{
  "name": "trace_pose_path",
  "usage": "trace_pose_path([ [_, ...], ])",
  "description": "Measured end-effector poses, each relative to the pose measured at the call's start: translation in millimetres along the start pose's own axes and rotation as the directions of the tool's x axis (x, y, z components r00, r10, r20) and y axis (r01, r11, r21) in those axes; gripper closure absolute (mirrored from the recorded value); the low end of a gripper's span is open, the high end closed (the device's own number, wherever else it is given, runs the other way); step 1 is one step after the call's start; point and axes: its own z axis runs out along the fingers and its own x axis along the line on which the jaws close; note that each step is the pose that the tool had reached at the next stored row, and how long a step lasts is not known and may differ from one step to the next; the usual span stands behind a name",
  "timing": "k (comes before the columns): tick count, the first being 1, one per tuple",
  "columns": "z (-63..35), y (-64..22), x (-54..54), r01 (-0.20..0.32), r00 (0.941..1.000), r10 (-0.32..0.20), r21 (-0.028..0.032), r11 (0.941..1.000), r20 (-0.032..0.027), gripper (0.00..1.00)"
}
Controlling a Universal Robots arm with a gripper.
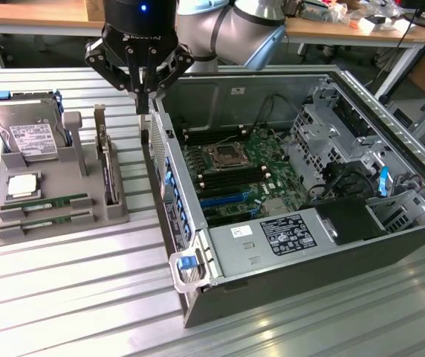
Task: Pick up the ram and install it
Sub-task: 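Reach for the ram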
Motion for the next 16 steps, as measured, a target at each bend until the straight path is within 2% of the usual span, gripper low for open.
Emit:
trace_pose_path([
  [4, -0.1, -0.3, 4.5, 0.000, 1.0000, 0.000, 0.0000, 1.0000, 0.0000, 0.89],
  [16, -0.8, -1.7, 28.8, 0.000, 1.0000, 0.000, 0.0000, 1.0000, 0.0000, 0.89],
])
